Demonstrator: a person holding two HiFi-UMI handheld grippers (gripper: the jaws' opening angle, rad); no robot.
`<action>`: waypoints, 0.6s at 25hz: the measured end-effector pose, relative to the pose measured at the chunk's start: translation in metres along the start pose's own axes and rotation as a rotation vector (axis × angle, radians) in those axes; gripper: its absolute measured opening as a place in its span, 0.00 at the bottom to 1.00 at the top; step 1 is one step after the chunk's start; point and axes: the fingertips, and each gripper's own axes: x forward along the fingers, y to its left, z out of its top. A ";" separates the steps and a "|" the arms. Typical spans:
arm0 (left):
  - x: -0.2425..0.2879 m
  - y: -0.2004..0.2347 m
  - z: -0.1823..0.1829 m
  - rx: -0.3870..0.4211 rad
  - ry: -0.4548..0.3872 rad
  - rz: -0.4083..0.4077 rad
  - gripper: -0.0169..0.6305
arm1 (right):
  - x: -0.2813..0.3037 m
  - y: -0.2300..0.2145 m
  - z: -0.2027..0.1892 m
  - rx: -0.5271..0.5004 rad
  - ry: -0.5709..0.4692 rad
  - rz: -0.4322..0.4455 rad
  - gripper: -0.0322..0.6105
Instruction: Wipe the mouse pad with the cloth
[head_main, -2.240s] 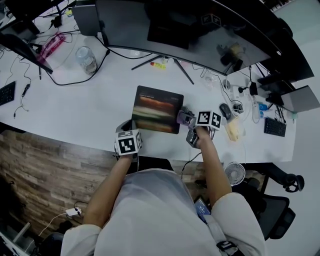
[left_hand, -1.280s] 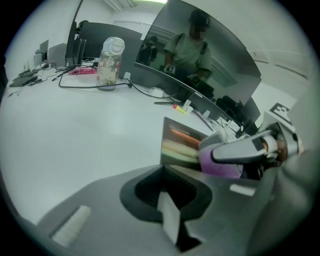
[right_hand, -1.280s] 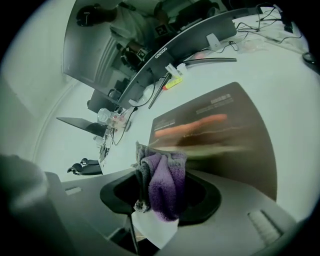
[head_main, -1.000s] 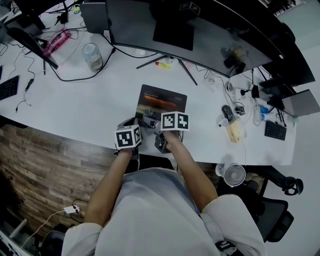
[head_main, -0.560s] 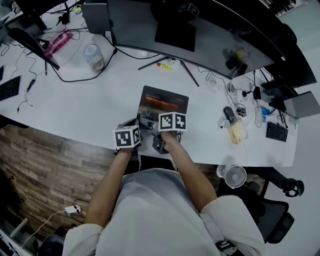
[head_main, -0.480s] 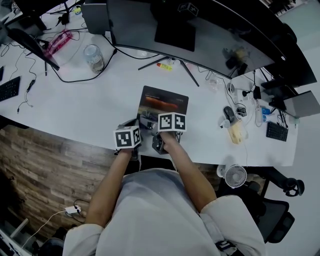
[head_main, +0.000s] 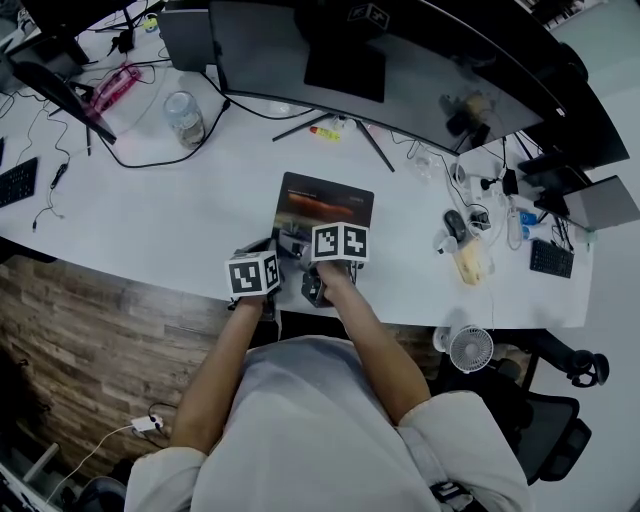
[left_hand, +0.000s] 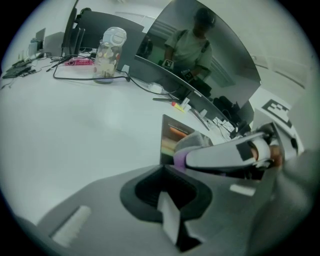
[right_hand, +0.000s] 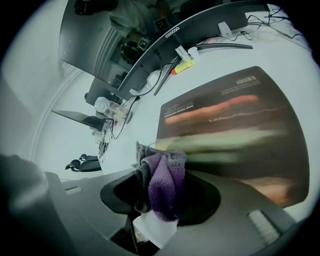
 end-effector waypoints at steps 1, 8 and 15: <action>0.000 0.000 0.000 -0.001 0.001 -0.001 0.03 | 0.000 -0.001 0.000 0.001 0.000 -0.003 0.36; -0.001 0.000 -0.002 0.025 -0.013 0.027 0.03 | -0.005 -0.005 -0.001 0.013 -0.007 -0.017 0.36; -0.001 0.001 -0.001 0.001 -0.003 0.005 0.03 | -0.014 -0.017 -0.002 0.022 -0.008 -0.037 0.36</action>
